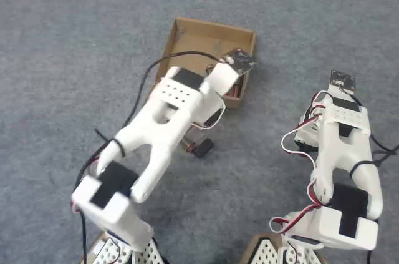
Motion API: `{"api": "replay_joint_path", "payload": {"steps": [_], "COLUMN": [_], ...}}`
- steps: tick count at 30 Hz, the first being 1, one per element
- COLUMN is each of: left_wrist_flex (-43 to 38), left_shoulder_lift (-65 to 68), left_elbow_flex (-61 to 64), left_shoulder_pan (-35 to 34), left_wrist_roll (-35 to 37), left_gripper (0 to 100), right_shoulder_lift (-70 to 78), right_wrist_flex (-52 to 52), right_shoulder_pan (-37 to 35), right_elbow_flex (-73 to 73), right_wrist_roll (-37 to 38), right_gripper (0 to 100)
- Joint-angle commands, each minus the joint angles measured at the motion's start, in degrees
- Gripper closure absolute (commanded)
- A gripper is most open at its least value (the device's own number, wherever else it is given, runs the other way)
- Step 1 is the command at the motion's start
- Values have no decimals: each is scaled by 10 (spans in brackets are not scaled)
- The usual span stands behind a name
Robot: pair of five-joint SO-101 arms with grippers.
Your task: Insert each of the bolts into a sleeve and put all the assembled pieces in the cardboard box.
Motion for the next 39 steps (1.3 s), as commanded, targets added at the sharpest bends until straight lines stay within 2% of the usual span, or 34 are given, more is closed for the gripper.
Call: {"api": "replay_joint_path", "payload": {"steps": [1,6,13,16,20,25,30,39], "left_wrist_flex": [-11,-87,-171,-196,-268,-358,-342,-345], "left_shoulder_lift": [-113,-171,-250,-296,-365,-442,-507,-540], "left_elbow_flex": [26,107,216,282,408,569,622,641], "left_shoulder_pan": [-27,-96,-243,-287,-337,-377,-416,-415], "left_wrist_roll": [43,103,208,227,225,225,227,225], "left_gripper": [990,990,989,989,989,989,989,989], "right_shoulder_lift": [-6,-6,-6,-6,-6,-6,-6,-7], "right_wrist_flex": [-7,-7,-7,-7,-6,-6,-7,-202], "right_shoulder_pan": [-7,-7,-7,-7,-7,-22,-52,-119], "right_elbow_flex": [-2,-1,-1,-1,-1,-1,-1,-2], "right_wrist_roll": [9,9,9,10,11,11,11,11], "right_gripper": [991,991,991,991,991,990,989,990]}}
